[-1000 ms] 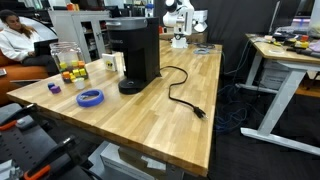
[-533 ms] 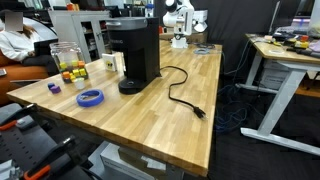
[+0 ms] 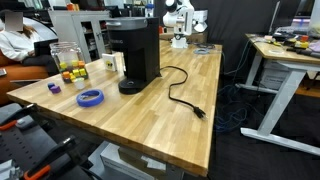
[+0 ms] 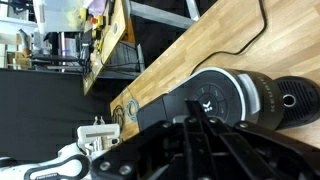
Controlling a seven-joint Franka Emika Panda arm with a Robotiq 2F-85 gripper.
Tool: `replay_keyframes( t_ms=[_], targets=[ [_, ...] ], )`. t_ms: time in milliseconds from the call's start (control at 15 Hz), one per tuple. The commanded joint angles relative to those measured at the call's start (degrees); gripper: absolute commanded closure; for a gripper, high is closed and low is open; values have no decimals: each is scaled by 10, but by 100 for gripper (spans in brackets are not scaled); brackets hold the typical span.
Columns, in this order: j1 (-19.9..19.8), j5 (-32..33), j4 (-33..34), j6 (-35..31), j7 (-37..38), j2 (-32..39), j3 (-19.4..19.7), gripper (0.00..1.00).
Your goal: Open the coffee maker chamber, place the coffee pod inside the chamber
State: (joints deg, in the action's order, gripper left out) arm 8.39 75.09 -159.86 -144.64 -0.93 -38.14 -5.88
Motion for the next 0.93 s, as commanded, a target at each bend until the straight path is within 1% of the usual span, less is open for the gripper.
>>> replay_keyframes(
  t_ms=[0,200,400,667,867],
  targets=[
    [7,-8,-1,45,26,19,-15,100],
    [19,-22,-3,82,75,41,-35,100],
    [39,-38,-5,116,133,65,-61,100],
    [69,-85,-7,166,195,90,-92,100],
    [83,-119,-7,197,227,93,-107,100]
  ],
)
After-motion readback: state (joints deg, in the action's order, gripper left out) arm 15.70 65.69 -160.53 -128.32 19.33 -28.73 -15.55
